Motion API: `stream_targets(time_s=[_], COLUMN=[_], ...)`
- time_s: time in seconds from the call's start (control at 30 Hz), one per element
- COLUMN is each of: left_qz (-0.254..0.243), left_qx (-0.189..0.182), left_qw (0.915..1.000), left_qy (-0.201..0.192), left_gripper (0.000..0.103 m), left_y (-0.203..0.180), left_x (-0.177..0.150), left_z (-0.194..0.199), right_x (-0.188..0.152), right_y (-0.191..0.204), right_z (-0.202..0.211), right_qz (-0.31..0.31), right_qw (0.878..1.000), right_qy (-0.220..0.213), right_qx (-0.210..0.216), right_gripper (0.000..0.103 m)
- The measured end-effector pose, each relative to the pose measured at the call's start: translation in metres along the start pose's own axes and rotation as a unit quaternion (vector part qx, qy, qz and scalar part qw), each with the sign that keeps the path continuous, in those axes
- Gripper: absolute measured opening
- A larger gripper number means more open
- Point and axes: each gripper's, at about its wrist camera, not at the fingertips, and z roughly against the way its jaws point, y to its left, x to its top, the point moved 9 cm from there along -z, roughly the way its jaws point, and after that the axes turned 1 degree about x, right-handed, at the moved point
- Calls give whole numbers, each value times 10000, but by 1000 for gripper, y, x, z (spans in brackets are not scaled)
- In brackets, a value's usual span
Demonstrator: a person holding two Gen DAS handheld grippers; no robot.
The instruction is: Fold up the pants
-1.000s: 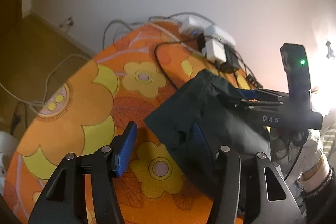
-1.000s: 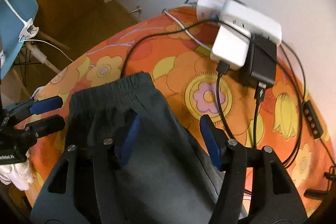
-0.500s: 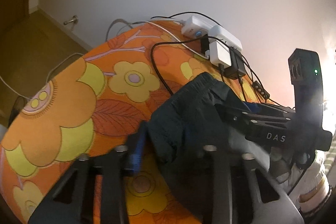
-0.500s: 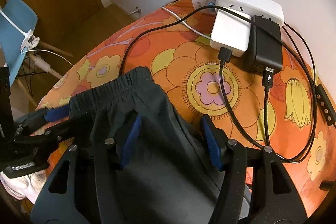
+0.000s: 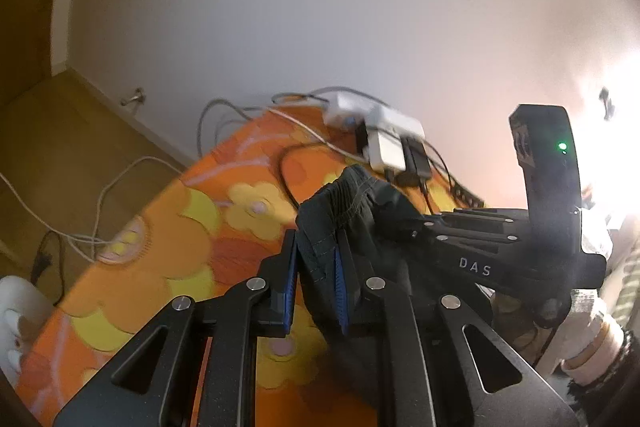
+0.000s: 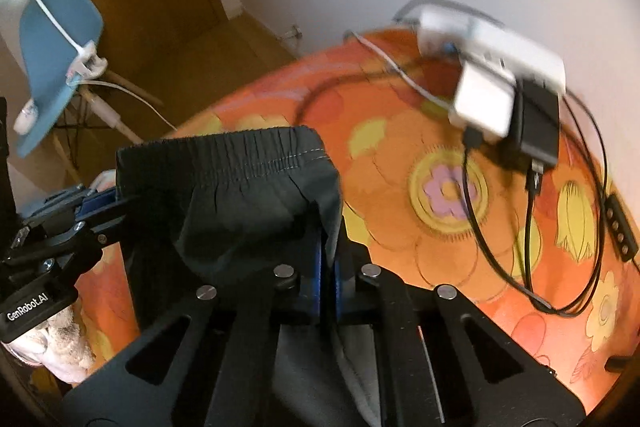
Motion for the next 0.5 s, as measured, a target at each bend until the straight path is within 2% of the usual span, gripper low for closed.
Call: stream_targets(time_s=[0.17, 0.3, 0.33, 0.4, 0.43, 0.5], left_qz=[107, 325, 284, 285, 307, 392], left_qx=[262, 408, 468, 499, 485, 444], left_qw=[9995, 9986, 9984, 9981, 9981, 9978], left_qy=[-171, 78, 140, 218, 244, 288], left_gripper=[15, 15, 15, 15, 14, 14], left_y=[30, 58, 61, 65, 65, 66], left_x=[17, 11, 7, 1, -2, -6], left_z=[19, 12, 9, 3, 0, -6], right_x=[32, 44, 44, 42, 40, 30], right_y=[26, 50, 52, 47, 43, 31], right_z=[-1, -16, -13, 6, 17, 53], right_qz=[162, 322, 369, 429, 446, 392], right_qw=[9996, 9994, 9993, 9990, 9987, 9987], right_qy=[-217, -61, -56, -91, -144, -228], right_qx=[40, 85, 38, -89, -197, -252], right_gripper=[5, 8, 12, 36, 40, 41])
